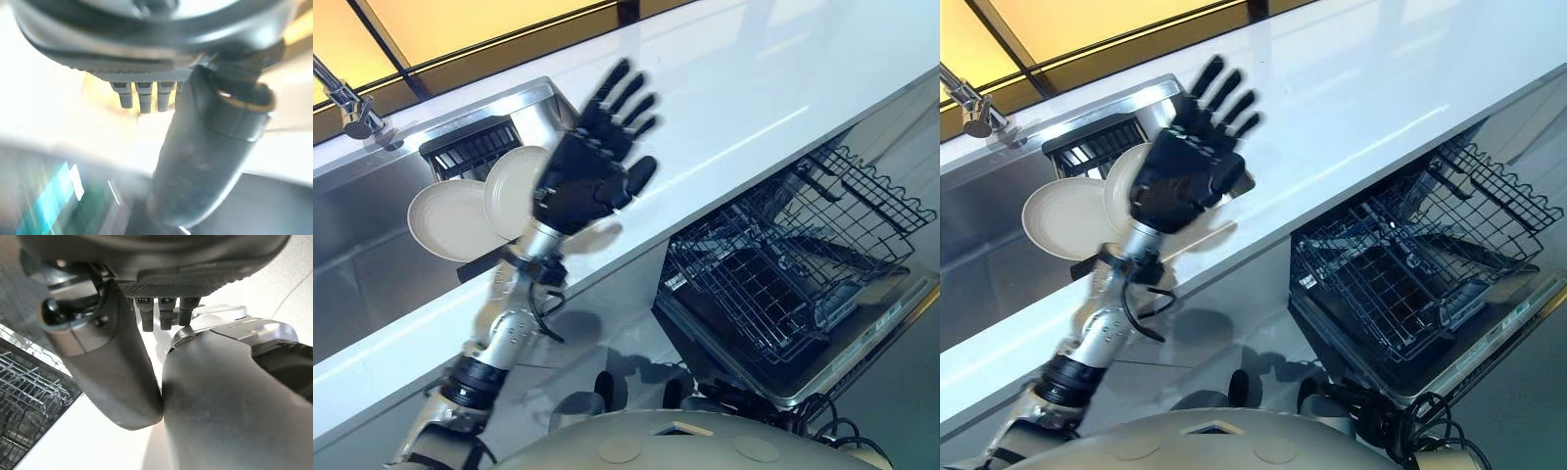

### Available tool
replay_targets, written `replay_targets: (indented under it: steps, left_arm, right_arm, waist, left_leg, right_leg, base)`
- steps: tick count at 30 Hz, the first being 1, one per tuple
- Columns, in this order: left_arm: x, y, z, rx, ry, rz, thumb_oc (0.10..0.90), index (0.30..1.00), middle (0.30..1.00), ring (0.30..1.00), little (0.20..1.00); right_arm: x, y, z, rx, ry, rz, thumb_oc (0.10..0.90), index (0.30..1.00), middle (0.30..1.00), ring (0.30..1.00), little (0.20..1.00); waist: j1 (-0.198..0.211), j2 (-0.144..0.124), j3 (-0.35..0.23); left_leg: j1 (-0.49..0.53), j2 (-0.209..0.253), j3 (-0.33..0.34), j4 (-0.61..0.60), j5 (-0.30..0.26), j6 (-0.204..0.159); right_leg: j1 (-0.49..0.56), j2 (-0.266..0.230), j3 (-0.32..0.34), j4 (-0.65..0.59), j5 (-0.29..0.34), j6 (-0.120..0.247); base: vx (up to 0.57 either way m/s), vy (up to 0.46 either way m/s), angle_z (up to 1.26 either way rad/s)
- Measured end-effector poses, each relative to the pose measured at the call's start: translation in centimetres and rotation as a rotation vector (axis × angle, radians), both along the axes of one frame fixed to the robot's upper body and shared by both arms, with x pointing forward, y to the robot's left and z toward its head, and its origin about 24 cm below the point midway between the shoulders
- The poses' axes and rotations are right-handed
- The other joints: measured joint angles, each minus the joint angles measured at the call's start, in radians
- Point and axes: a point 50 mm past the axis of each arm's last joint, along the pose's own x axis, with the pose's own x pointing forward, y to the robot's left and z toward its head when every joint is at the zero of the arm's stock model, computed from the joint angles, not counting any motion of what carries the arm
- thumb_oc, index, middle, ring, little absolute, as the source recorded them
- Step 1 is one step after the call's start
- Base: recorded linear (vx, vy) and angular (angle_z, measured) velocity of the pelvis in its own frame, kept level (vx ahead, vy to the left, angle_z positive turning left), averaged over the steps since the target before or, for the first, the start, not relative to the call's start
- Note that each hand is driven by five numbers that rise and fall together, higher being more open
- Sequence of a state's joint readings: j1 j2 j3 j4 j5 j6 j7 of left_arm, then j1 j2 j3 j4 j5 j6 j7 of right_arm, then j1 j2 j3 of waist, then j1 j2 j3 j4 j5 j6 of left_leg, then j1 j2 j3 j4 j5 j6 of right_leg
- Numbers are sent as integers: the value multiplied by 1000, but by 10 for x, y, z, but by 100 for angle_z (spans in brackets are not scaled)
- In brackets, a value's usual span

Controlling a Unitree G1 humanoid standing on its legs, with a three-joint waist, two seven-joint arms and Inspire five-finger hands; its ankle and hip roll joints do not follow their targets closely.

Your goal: Pick up plates and place into dishwasher.

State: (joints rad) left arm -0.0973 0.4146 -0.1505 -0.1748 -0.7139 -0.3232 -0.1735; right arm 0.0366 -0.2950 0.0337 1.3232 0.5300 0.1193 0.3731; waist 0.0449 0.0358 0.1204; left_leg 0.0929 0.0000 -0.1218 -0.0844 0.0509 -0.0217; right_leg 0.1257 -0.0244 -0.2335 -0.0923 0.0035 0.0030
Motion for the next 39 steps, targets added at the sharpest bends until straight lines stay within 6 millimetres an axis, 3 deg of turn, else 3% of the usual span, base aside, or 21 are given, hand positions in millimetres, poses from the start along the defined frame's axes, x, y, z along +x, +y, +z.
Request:
replay_targets:
  steps: [4, 9, 18, 21, 27, 39]
  left_arm:
    - [-2, 50, 25, 349, -127, 463, 800, 900, 900, 900, 900]
    - [-2, 75, 43, 666, -192, 674, 800, 900, 900, 900, 900]
    - [21, 132, 17, 979, 117, 772, 800, 900, 900, 900, 900]
    - [26, 148, 16, 1103, 197, 750, 800, 900, 900, 900, 900]
    - [31, 179, 11, 1177, 372, 750, 800, 900, 900, 900, 900]
    - [30, 214, -1, 1248, 629, 694, 800, 900, 900, 900, 900]
  right_arm:
    - [-3, -5, 1, -13, 6, -2, 800, 900, 900, 900, 900]
    - [-5, -6, 1, -17, 9, -14, 800, 900, 900, 900, 900]
    - [-5, -13, 3, -37, 9, 10, 800, 900, 900, 900, 900]
    - [-5, -13, 3, -35, 15, 8, 800, 900, 900, 900, 900]
    - [-6, -11, 2, -25, 28, 1, 800, 900, 900, 900, 900]
    - [-7, -5, 1, -3, 29, -18, 800, 900, 900, 900, 900]
  waist:
    - [30, 6, 4]
    - [32, 14, 0]
    - [-25, 49, -38]
    - [-27, 48, -39]
    - [-53, 36, -55]
    - [-86, 6, -67]
  left_leg:
    - [0, -1, -9, -3, 0, 0]
    - [2, -3, 2, -4, 0, 1]
    - [21, 0, 57, -9, -5, 5]
    - [31, 0, 76, -9, -9, 6]
    - [42, 0, 107, -10, -16, 9]
    - [45, -6, 173, -10, -32, 25]
  right_leg:
    - [2, -5, 2, -3, -6, 2]
    - [5, -7, 21, -3, -8, 4]
    - [4, -3, 67, -3, -4, 0]
    - [5, -1, 88, 0, 0, 0]
    - [4, 0, 119, 0, 4, 2]
    - [-23, -4, 193, 1, 25, 17]
  base:
    - [79, 84, 10]
    - [57, 101, 0]
    - [47, 87, -15]
    - [67, 82, -18]
    - [71, 94, -15]
    - [47, 86, -18]
